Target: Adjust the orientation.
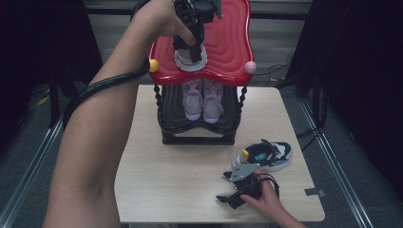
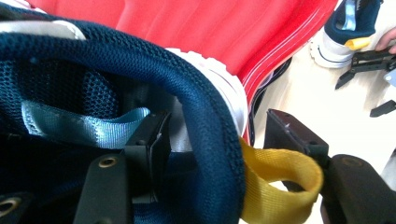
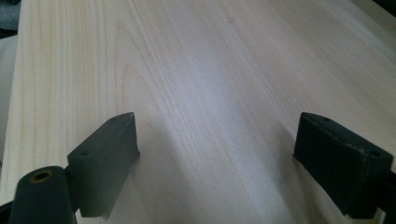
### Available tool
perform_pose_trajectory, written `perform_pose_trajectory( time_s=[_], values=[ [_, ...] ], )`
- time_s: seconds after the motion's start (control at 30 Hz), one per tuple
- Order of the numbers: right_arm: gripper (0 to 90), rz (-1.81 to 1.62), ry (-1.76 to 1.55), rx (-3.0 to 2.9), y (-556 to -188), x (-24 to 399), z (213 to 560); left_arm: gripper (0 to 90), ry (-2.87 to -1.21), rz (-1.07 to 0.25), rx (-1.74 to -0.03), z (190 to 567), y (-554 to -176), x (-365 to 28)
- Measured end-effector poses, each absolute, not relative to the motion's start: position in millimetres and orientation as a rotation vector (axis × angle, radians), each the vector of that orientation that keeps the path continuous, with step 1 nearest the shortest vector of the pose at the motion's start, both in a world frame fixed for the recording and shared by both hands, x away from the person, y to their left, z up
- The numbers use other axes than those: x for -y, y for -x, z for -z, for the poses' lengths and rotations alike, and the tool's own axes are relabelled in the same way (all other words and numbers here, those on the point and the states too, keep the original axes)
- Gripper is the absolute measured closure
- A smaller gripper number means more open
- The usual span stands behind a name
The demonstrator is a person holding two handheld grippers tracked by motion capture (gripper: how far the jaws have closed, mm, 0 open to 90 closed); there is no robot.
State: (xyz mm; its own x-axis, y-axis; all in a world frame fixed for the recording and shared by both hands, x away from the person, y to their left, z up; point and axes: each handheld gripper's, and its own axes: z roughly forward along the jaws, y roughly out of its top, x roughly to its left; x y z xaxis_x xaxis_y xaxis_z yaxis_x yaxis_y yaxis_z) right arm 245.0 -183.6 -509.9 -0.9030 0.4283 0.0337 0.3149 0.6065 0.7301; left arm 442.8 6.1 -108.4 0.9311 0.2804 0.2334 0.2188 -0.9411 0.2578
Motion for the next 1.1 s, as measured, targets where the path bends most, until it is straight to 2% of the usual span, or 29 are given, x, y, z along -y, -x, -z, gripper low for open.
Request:
perform_pose_trajectory(
  time_s=[0.53,1.1],
  values=[
    [13.0,-1.177,-0.625,-2.683,-245.1,183.6,509.9,35.0,-2.807,-0.359,-0.433,89.1,-433.8,-16.5],
    [13.0,-1.179,-0.624,-2.685,-245.4,183.7,509.9,32.7,-2.763,-0.334,-0.504,77.3,-421.4,-48.1]
  ],
)
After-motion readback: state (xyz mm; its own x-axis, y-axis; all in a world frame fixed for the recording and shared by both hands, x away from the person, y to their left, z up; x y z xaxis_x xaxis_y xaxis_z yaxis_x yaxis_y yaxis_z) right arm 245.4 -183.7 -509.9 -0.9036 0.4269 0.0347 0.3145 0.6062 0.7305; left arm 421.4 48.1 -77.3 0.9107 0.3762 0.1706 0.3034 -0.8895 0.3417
